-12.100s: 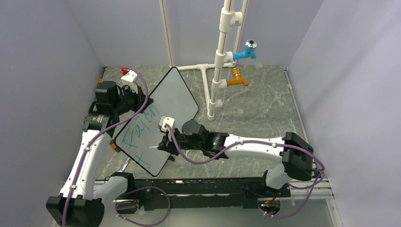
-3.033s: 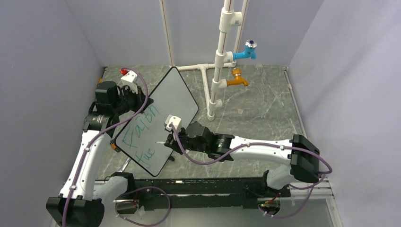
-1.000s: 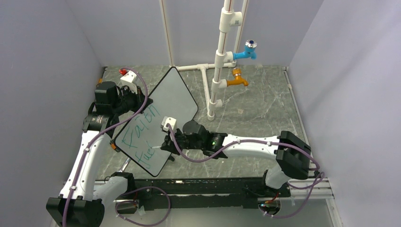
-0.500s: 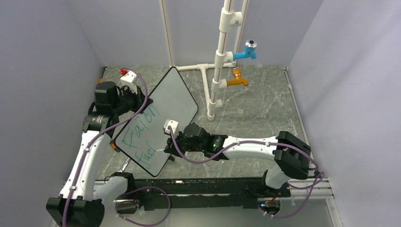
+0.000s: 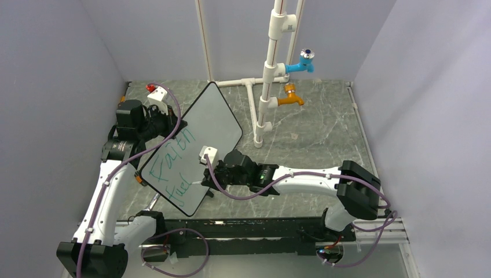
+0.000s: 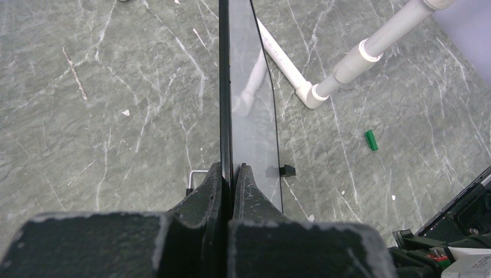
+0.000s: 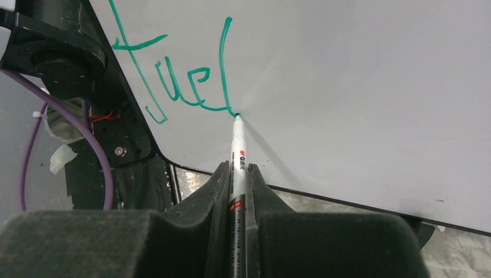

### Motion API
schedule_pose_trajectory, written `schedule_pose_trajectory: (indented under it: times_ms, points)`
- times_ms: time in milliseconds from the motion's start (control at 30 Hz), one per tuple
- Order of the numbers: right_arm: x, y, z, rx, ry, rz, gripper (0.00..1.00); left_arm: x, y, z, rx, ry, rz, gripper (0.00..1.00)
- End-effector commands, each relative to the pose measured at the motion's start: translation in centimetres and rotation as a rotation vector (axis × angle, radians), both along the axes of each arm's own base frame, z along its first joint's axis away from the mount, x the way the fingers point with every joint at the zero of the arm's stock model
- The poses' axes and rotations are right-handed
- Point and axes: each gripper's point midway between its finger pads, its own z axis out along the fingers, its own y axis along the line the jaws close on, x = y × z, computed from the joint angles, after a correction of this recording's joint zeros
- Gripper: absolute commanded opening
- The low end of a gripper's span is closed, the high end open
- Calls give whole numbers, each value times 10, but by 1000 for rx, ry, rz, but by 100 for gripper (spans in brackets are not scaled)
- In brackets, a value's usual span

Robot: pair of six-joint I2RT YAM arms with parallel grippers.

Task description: Write a sentence on the whiteboard

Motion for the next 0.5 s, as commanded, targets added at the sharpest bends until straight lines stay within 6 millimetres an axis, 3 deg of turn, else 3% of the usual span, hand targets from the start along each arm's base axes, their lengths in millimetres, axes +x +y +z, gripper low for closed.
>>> schedule_pose_trajectory:
  times_ms: [0,467]
  points:
    - [25,11,45,85,-109,-66,0,-1,15,-30,137,28,11,0]
    - [17,-6,71,130,-127,-60,0,-1,17,-30,144,28,18,0]
